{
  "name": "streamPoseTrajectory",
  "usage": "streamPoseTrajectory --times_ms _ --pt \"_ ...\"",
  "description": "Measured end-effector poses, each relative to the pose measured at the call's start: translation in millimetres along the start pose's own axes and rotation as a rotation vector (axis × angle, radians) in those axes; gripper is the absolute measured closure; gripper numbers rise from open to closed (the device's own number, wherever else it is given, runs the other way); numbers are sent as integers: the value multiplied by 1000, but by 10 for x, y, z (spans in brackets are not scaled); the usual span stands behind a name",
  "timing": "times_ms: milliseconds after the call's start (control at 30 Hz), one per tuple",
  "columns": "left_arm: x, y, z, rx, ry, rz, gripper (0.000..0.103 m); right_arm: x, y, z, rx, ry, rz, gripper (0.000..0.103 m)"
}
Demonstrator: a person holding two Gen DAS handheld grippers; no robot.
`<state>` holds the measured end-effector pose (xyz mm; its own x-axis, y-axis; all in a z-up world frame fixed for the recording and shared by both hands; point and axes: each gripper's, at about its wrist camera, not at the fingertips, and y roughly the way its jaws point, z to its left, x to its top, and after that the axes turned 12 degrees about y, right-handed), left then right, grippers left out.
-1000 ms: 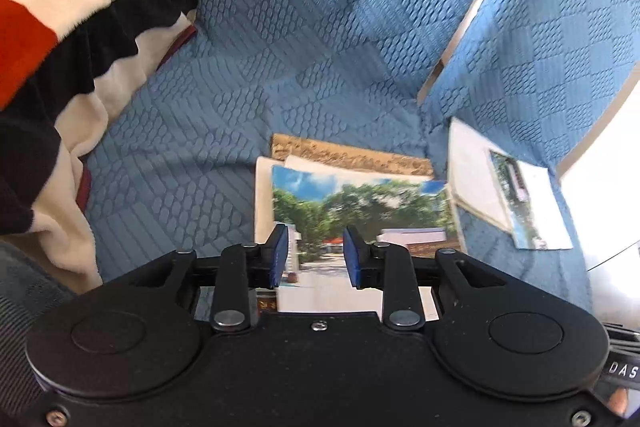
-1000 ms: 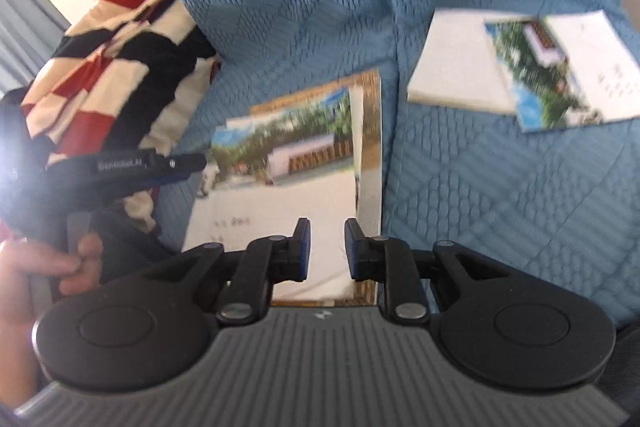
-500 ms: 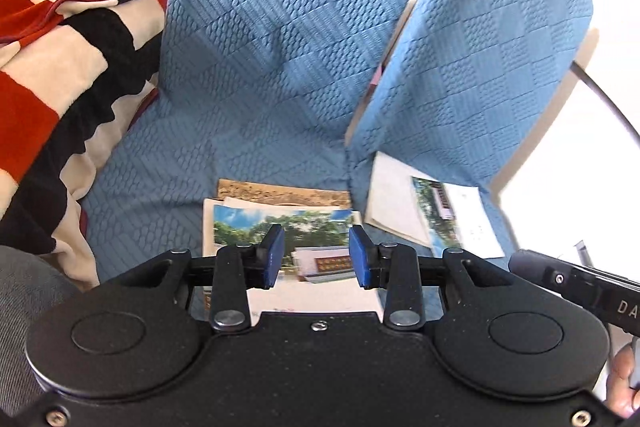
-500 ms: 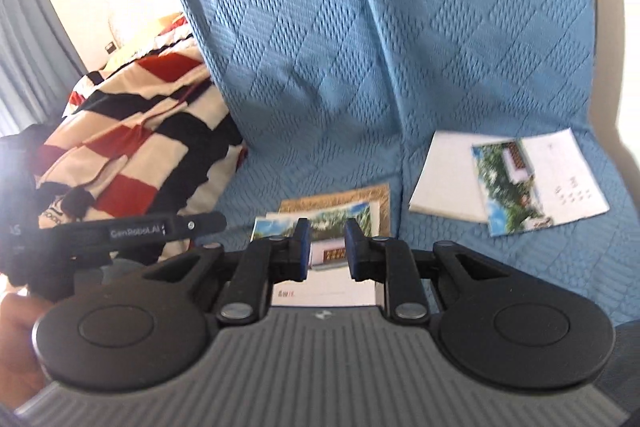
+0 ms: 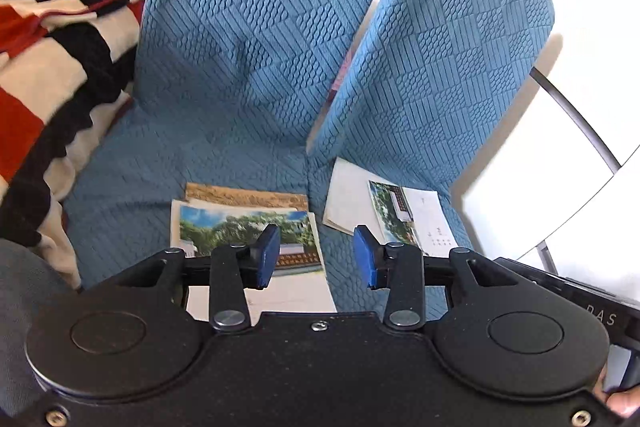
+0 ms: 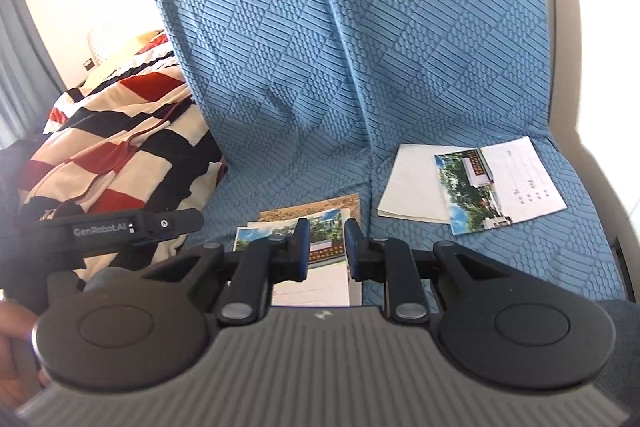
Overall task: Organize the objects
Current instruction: 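Lift both grippers away and move toward the remaining postcard and envelope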
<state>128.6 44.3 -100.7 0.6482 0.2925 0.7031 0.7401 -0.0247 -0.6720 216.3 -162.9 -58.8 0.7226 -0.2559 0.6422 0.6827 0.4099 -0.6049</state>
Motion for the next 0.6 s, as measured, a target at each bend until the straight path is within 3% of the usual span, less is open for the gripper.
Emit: streamPoseTrajectory --times_ms 600 --pt "32 115 -270 -8 48 9 53 17 -46 -304 -90 22 -44 75"
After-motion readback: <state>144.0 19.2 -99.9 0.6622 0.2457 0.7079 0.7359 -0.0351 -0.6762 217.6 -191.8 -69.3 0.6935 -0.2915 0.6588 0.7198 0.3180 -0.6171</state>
